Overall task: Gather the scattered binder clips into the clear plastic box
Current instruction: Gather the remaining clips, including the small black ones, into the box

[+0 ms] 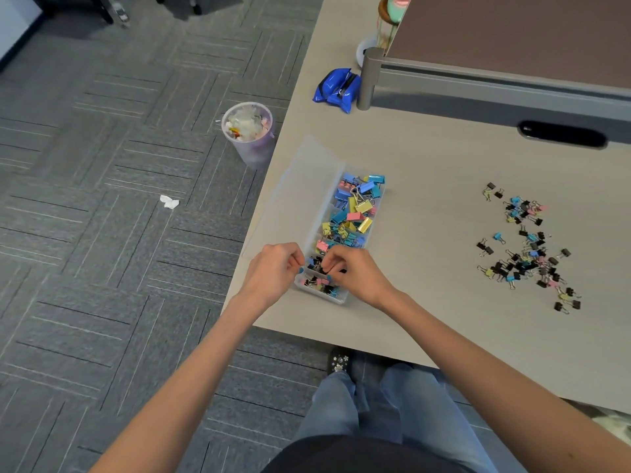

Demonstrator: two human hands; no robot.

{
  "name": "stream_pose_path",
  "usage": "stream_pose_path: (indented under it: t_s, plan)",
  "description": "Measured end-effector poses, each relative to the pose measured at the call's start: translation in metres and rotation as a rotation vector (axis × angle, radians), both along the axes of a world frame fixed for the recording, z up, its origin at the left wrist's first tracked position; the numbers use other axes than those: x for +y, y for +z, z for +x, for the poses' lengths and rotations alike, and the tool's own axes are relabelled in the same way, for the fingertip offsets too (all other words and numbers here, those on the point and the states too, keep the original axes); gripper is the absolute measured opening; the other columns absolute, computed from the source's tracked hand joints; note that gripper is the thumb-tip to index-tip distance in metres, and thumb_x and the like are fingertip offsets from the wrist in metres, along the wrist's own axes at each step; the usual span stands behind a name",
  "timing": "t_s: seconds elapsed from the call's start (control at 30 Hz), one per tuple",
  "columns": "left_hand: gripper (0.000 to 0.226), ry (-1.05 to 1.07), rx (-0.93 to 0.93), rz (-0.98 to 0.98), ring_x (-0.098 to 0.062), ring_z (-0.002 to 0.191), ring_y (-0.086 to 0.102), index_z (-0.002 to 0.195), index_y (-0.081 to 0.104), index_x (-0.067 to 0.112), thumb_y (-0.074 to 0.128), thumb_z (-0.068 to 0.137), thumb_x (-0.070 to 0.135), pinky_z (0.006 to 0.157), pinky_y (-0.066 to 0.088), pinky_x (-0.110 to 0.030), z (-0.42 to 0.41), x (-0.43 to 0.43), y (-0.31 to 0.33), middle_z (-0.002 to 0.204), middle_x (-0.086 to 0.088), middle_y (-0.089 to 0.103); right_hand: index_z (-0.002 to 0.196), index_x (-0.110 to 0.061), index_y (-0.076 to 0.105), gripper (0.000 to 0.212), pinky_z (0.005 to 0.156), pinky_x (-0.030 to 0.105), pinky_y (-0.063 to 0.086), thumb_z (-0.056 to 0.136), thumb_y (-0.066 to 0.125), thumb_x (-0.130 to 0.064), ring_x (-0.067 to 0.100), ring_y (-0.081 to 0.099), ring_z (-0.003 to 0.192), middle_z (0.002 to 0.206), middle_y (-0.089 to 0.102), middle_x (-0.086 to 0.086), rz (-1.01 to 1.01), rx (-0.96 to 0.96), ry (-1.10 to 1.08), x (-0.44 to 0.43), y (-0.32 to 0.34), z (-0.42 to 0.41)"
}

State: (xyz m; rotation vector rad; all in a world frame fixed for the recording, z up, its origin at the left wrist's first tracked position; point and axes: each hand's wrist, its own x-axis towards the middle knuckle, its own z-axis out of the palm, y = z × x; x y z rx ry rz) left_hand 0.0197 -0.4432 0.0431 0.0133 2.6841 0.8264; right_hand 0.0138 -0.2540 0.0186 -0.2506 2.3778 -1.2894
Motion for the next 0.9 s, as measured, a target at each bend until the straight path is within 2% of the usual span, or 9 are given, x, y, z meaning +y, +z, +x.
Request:
stream_pose_path:
  t_s: [0.1,0.2,0.33,0.4,0.5,0.63,0.8,0.9]
  plan:
    - [0.022,-0.015,0.008,0.038,-0.01,0.076,0.062,0.08,0.064,0.026,0.064,0.083,0.005,0.072,0.054,-0.034,-0.002,0.01,0.002,0.077,0.008,0.065,0.089,-0.01,0.065,0.027,0.07,0.021,0.054,0.08,0.054,0.013,0.01,0.064,0.072,0.087,0.069,0.005,-0.036,0.018,-0.07,0.012,0.004,-0.001]
    - [0.019,-0.044,0.001,0.103,-0.011,0.076,0.063,0.082,0.066,0.023,0.065,0.083,0.004,0.074,0.055,-0.035,-0.006,0.03,0.003,0.079,0.006,0.066,0.084,-0.016,0.064,0.026,0.069,0.023,0.055,0.08,0.058,0.009,0.012,0.064,0.073,0.085,0.069,0.003,-0.042,0.052,-0.124,0.03,0.008,-0.004]
    - [0.017,-0.092,-0.024,0.174,-0.013,0.072,0.064,0.084,0.067,0.019,0.063,0.082,0.002,0.069,0.055,-0.035,-0.015,0.07,0.003,0.075,0.009,0.063,0.081,-0.019,0.063,0.026,0.067,0.02,0.051,0.078,0.063,0.008,0.001,0.058,0.064,0.079,0.067,-0.002,-0.039,0.074,-0.222,0.061,0.011,-0.008]
    - [0.018,-0.126,-0.035,0.202,-0.014,0.071,0.063,0.085,0.066,0.016,0.061,0.082,-0.001,0.066,0.054,-0.031,-0.022,0.093,0.003,0.074,0.009,0.062,0.08,-0.017,0.063,0.027,0.066,0.023,0.052,0.076,0.061,0.009,0.001,0.057,0.062,0.077,0.066,-0.003,-0.033,0.068,-0.279,0.081,0.012,-0.008]
    - [0.02,-0.199,-0.022,0.21,-0.011,0.075,0.063,0.084,0.065,0.021,0.06,0.082,0.001,0.069,0.051,-0.028,-0.034,0.132,0.0,0.075,0.011,0.062,0.081,-0.017,0.064,0.028,0.067,0.024,0.053,0.075,0.059,0.01,0.005,0.058,0.065,0.077,0.066,-0.003,-0.009,0.058,-0.366,0.118,0.013,-0.007]
    - [0.021,-0.26,-0.027,0.23,-0.009,0.07,0.06,0.08,0.063,0.023,0.063,0.081,0.002,0.071,0.054,-0.033,-0.049,0.184,-0.006,0.068,0.015,0.059,0.082,-0.016,0.063,0.023,0.065,0.016,0.049,0.077,0.065,0.006,0.011,0.059,0.07,0.082,0.068,0.003,0.011,0.06,-0.439,0.17,0.012,-0.005]
    - [0.025,-0.31,-0.068,0.232,-0.011,0.07,0.063,0.074,0.061,0.03,0.064,0.077,0.006,0.073,0.055,-0.036,-0.064,0.255,-0.023,0.067,0.015,0.061,0.085,-0.014,0.063,0.021,0.068,0.021,0.053,0.08,0.064,0.007,0.012,0.058,0.072,0.082,0.064,0.0,0.045,0.018,-0.544,0.243,0.004,0.001]
    - [0.023,-0.323,-0.109,0.222,-0.012,0.074,0.064,0.076,0.062,0.028,0.062,0.079,0.006,0.076,0.054,-0.035,-0.069,0.295,-0.031,0.073,0.012,0.064,0.085,-0.011,0.064,0.022,0.064,0.011,0.049,0.082,0.06,0.011,0.008,0.058,0.068,0.081,0.064,0.003,0.058,-0.026,-0.608,0.283,-0.003,0.005]
